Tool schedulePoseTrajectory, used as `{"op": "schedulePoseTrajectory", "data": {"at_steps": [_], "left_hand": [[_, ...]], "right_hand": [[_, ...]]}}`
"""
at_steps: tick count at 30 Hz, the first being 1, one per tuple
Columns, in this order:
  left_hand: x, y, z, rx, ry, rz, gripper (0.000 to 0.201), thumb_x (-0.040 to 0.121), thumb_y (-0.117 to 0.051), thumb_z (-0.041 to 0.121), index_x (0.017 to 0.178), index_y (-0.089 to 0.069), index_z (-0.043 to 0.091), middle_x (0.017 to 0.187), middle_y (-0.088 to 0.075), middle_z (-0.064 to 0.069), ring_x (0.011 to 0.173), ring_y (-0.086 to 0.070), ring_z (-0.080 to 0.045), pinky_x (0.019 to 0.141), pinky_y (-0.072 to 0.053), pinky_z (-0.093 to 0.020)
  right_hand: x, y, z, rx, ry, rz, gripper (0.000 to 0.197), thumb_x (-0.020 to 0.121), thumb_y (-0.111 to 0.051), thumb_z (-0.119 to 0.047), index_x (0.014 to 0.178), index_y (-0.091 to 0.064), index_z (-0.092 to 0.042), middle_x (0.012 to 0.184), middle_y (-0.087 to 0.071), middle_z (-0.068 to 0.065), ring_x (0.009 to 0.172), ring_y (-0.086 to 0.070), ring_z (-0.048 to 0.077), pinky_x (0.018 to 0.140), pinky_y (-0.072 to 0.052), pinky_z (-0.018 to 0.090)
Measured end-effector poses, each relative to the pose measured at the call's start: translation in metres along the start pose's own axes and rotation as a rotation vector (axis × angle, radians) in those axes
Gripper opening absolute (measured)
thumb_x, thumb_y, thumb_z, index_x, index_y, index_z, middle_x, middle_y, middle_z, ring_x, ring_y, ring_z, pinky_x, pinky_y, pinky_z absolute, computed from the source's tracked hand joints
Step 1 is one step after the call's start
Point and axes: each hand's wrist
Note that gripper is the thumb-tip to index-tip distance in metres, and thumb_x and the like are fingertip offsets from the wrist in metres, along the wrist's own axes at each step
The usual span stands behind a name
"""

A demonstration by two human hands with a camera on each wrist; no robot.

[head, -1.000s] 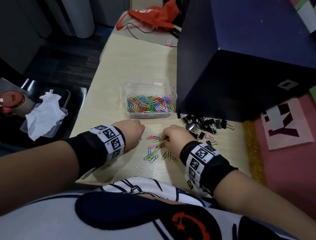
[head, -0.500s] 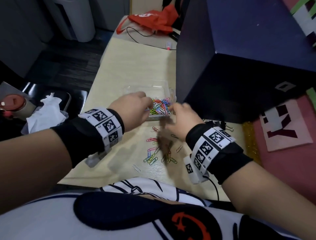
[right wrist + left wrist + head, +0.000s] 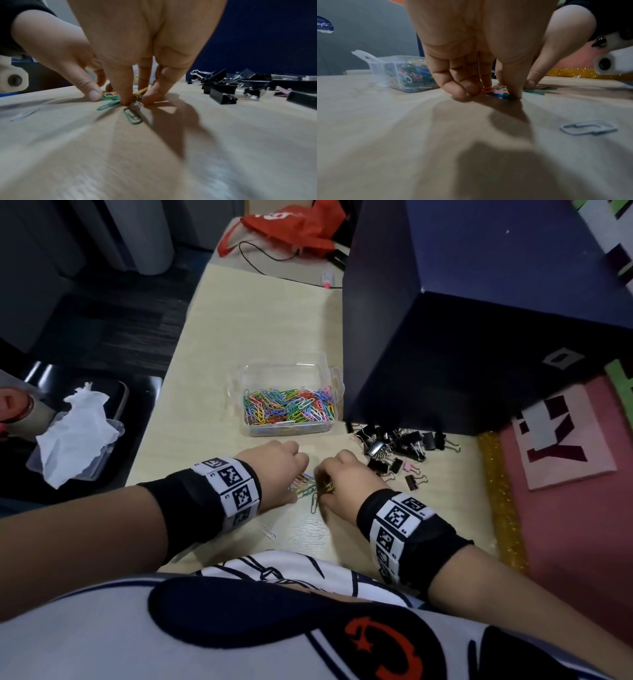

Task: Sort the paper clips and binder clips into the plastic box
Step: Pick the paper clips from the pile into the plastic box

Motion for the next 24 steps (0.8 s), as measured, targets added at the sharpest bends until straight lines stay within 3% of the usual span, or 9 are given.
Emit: {"op": "schedulePoseTrajectory", "data": {"at_steps": [3,6,11,14,18,22,24], "left_hand": [[0.001,0.002,-0.003,0.008,0.005,-0.019,0.027,0.091,-0.055,0.032,0.111,-0.053,0.014,0.111,-0.053,-0.008,0.102,-0.056,-0.029,0.079,-0.045,-0.037],[0.001,0.001,-0.005,0.001,0.015,-0.037,0.017,0.094,-0.048,0.023,0.107,-0.055,0.014,0.109,-0.057,-0.009,0.099,-0.058,-0.030,0.080,-0.049,-0.038],[-0.003,-0.002,-0.009,-0.019,0.024,-0.031,0.015,0.094,-0.048,0.024,0.104,-0.055,0.015,0.105,-0.057,-0.007,0.096,-0.058,-0.030,0.081,-0.051,-0.041],[-0.007,0.006,-0.012,-0.076,0.034,0.041,0.017,0.094,-0.047,0.026,0.105,-0.057,0.017,0.108,-0.058,-0.006,0.099,-0.058,-0.028,0.082,-0.049,-0.038],[-0.009,0.033,-0.023,-0.147,0.063,0.198,0.020,0.093,-0.050,0.027,0.110,-0.059,0.019,0.113,-0.058,-0.004,0.105,-0.056,-0.025,0.084,-0.043,-0.033],[-0.006,0.061,-0.041,-0.219,0.131,0.414,0.023,0.090,-0.058,0.029,0.110,-0.062,0.017,0.107,-0.061,-0.007,0.102,-0.058,-0.029,0.084,-0.043,-0.034],[-0.004,0.067,-0.048,-0.234,0.178,0.429,0.027,0.089,-0.060,0.031,0.113,-0.062,0.017,0.107,-0.062,-0.008,0.102,-0.058,-0.028,0.086,-0.044,-0.034]], "right_hand": [[0.005,-0.001,-0.003,-0.010,0.036,0.018,0.034,0.085,-0.057,-0.014,0.118,-0.057,-0.021,0.118,-0.044,0.007,0.104,-0.055,0.030,0.086,-0.046,0.032],[0.011,-0.001,-0.006,-0.036,0.014,0.017,0.032,0.085,-0.053,-0.011,0.117,-0.056,-0.017,0.117,-0.045,0.009,0.105,-0.054,0.031,0.083,-0.045,0.033],[0.018,0.001,-0.009,-0.069,0.008,0.009,0.031,0.083,-0.052,-0.008,0.114,-0.056,-0.013,0.114,-0.047,0.009,0.105,-0.054,0.030,0.085,-0.046,0.034],[0.021,0.011,-0.011,-0.056,0.014,0.014,0.024,0.083,-0.056,-0.012,0.106,-0.061,-0.017,0.112,-0.051,0.007,0.105,-0.053,0.027,0.084,-0.042,0.030],[0.028,0.037,-0.021,0.078,0.014,0.199,0.016,0.082,-0.059,-0.015,0.094,-0.065,-0.022,0.106,-0.055,0.004,0.097,-0.056,0.023,0.086,-0.045,0.028],[0.031,0.062,-0.030,0.272,0.083,0.442,0.027,0.084,-0.063,-0.020,0.111,-0.064,-0.022,0.110,-0.059,0.000,0.097,-0.061,0.017,0.092,-0.047,0.029],[0.033,0.067,-0.031,0.236,0.071,0.430,0.039,0.086,-0.063,-0.026,0.124,-0.058,-0.022,0.119,-0.058,0.002,0.106,-0.059,0.018,0.096,-0.045,0.030]]}}
Point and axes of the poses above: each hand's wrist, its own x-axis towards the middle knuckle, its own y-axis out of the back of the hand, z = x × y
